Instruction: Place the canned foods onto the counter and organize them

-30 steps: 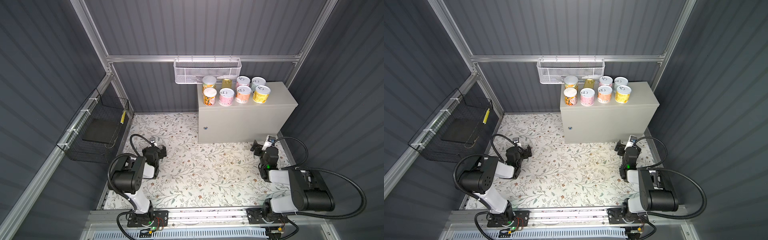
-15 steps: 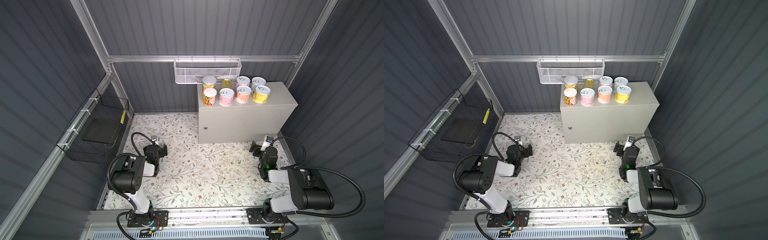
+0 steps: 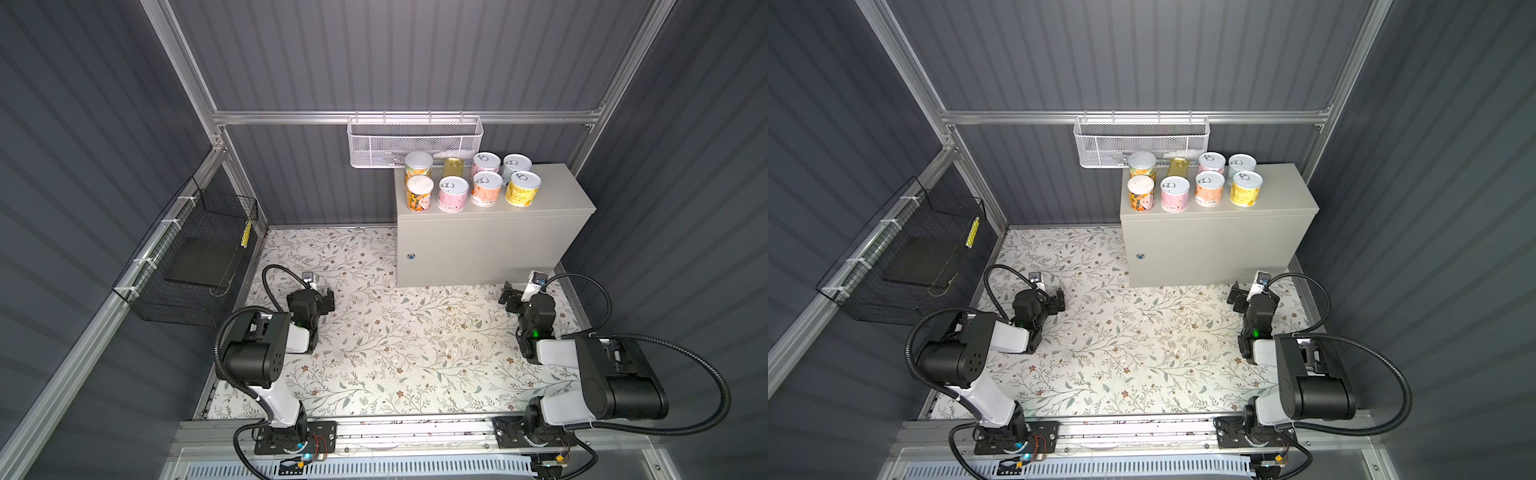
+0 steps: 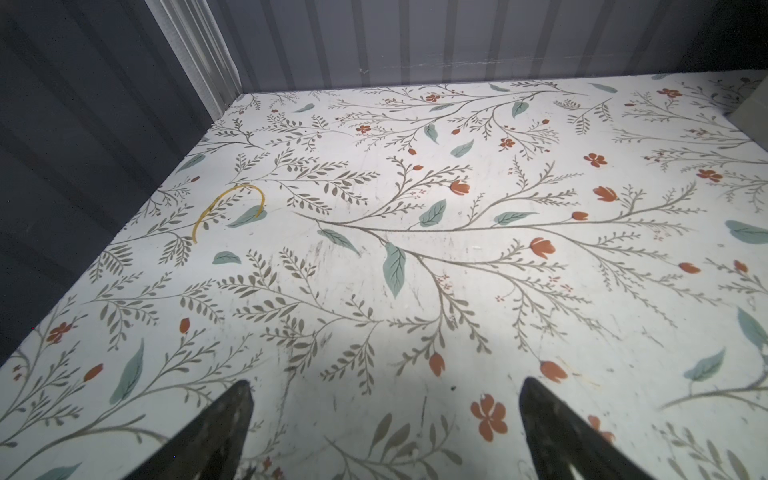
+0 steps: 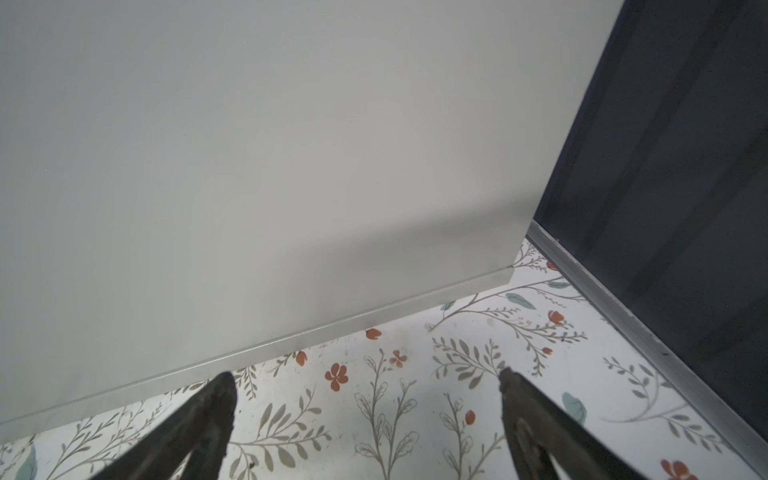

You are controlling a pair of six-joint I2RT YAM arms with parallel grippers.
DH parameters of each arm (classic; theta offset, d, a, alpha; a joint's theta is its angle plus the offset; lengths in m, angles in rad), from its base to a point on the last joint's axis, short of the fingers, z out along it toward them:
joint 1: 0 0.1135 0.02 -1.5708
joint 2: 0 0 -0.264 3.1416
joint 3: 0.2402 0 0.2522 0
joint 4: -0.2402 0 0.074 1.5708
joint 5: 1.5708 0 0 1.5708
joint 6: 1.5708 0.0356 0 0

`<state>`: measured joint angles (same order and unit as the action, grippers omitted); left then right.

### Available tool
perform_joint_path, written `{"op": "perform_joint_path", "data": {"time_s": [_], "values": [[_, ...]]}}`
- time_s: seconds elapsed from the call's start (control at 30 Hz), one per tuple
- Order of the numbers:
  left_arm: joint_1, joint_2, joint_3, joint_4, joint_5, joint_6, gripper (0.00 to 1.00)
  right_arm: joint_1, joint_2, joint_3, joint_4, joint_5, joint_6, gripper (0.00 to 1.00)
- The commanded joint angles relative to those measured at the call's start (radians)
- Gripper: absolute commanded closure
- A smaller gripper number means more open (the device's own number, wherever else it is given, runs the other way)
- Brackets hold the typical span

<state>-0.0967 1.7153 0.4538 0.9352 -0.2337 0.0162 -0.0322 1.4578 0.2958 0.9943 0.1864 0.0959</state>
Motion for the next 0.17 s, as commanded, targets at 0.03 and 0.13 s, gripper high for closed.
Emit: {"op": "perform_joint_path", "data": {"time_s": [0.03,0.13], "values": [[0.005,0.004,0.012,0.001,0.008,0.018,0.00,-0.003,0.002,0.012,0.013,0.001,-0.009,0.01],[0.004,0.004,0.011,0.001,0.009,0.018,0.00,-0.003,0.000,0.007,0.022,0.001,-0.010,0.01]]}}
